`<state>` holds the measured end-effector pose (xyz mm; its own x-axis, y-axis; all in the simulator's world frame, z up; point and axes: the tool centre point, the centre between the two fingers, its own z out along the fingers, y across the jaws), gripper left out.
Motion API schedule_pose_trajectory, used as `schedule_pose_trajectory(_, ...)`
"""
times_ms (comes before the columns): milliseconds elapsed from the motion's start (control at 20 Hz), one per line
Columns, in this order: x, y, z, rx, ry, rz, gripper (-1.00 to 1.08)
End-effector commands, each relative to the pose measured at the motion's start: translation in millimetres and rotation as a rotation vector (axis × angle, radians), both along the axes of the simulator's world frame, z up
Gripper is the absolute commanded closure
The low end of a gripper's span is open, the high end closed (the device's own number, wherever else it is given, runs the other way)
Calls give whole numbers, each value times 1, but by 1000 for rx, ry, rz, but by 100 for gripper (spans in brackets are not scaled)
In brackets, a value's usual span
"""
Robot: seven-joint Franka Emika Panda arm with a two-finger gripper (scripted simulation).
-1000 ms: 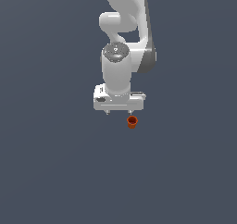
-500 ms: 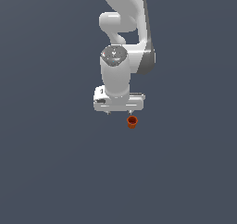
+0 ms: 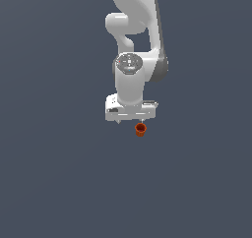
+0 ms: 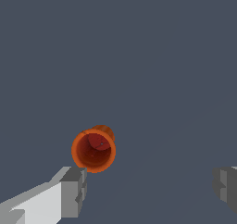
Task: Pick up the object and move it to a goal position.
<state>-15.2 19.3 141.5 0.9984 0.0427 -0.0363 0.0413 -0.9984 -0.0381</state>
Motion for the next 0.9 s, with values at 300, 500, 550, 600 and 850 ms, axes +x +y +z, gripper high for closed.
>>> schedule_pose_trajectory(300,-10,37,-38,-26,-28,130,-92)
schedule_pose_trajectory(500,-14,49,-49,-31,-37,171,-92)
schedule_pose_trajectory(550,-15,51,-50,-32,-39,177,-92)
schedule_pose_trajectory(600,-15,53,-52,-32,-40,182,-92)
schedule_pose_trajectory(850,-16,54,-53,-32,-39,186,-92)
